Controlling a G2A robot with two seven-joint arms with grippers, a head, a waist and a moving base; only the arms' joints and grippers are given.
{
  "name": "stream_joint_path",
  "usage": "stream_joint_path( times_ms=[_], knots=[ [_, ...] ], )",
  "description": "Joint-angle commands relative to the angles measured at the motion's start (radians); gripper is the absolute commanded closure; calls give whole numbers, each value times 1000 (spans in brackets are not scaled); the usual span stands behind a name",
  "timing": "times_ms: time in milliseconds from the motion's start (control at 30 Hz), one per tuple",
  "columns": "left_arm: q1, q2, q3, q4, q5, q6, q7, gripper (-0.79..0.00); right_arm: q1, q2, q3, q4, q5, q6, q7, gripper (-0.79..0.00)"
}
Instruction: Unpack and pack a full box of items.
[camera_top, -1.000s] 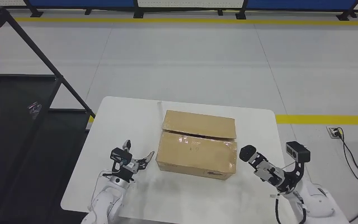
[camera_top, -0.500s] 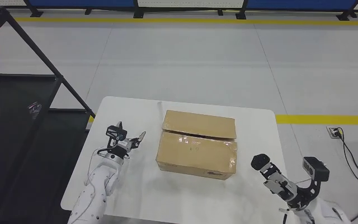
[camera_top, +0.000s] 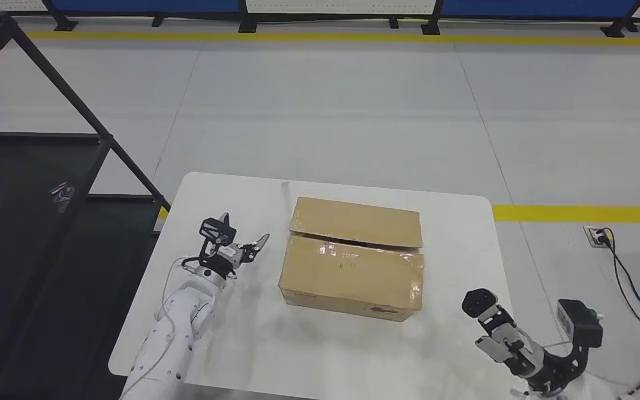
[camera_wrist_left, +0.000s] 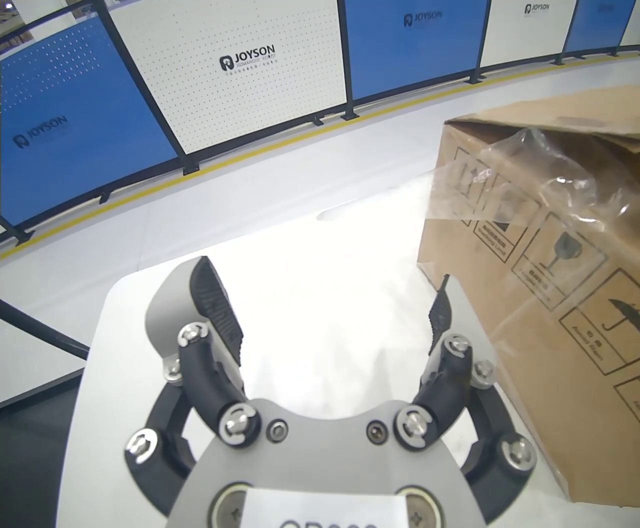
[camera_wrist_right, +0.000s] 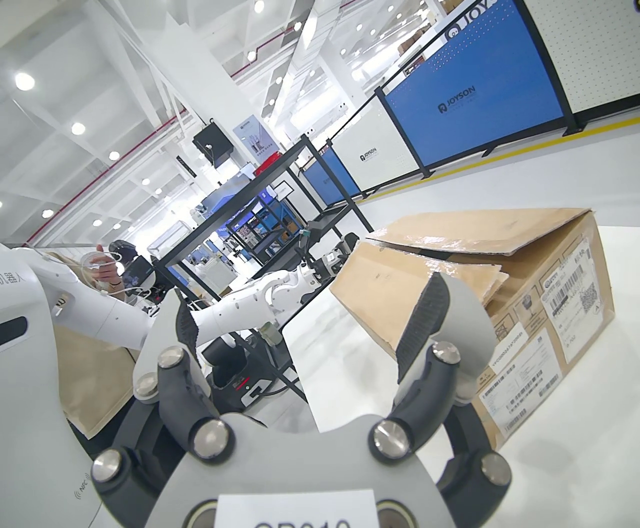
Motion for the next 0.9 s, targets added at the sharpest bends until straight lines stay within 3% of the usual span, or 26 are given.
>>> stream_joint_path(
  times_ms=[0,133,467,667,867],
  knots=[
    [-19,-1,15,9,38,25,-17,-785,0,-1,-2,-1,0,13,-6,-785],
    [-97,-10,87,114,151,59,7,-785,0,-2,-19,-3,-8,54,-22,-785],
    [-309,-89,259,467,181,173,186,-785,-28,5,12,52,39,27,-34,-785],
    [-386,-135,316,596,179,255,233,-785,-52,8,34,55,54,17,-38,-785],
    [-424,-168,330,668,133,313,275,-785,-61,11,43,50,57,24,-36,-785]
  ],
)
